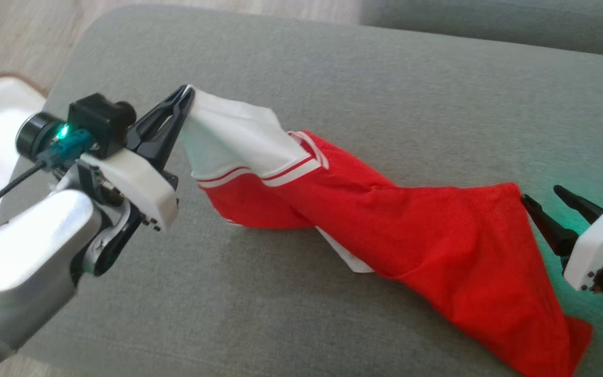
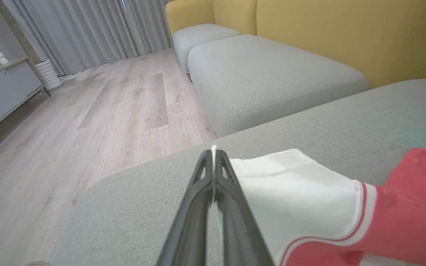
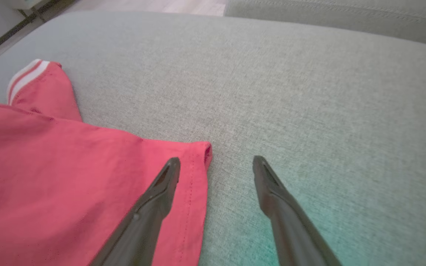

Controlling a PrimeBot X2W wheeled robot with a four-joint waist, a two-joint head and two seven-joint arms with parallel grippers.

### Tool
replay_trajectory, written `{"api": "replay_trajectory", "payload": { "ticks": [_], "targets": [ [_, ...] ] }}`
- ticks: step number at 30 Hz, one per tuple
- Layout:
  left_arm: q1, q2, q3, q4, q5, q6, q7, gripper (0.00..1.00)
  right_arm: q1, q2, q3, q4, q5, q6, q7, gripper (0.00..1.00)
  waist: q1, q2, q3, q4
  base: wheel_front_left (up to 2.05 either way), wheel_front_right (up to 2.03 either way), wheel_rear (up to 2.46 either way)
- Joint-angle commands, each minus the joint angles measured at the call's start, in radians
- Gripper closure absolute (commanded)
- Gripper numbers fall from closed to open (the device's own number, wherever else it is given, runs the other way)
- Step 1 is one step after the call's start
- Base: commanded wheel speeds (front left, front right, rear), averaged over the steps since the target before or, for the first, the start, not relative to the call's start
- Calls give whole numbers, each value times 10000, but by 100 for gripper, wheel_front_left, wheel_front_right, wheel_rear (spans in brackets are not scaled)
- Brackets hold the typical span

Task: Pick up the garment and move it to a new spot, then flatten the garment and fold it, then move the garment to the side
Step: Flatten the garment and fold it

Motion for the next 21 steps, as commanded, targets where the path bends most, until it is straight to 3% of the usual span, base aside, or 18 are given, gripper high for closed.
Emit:
{"api": "replay_trajectory", "payload": {
  "ticks": [1, 16, 19, 21],
  "targets": [
    [-661, 268, 548, -81, 131, -5, -92, 100, -266, -228, 84, 99, -123, 65, 23, 0, -1, 0, 239, 283, 0, 0, 0],
    [-798, -102, 443, 340, 176, -175, -248, 100, -1256, -153, 1569, 1413, 114, 65, 250, 2, -1, 0, 346, 564, 0, 0, 0],
    [-792, -142, 439, 397, 159, -202, -297, 100, -1344, -224, 1816, 1486, 185, 65, 92, 36, -1, 0, 356, 572, 0, 0, 0],
    [-798, -168, 435, 436, 157, -221, -325, 100, -1442, -243, 1970, 1566, 214, 65, -52, 48, -1, 0, 377, 584, 0, 0, 0]
  ]
}}
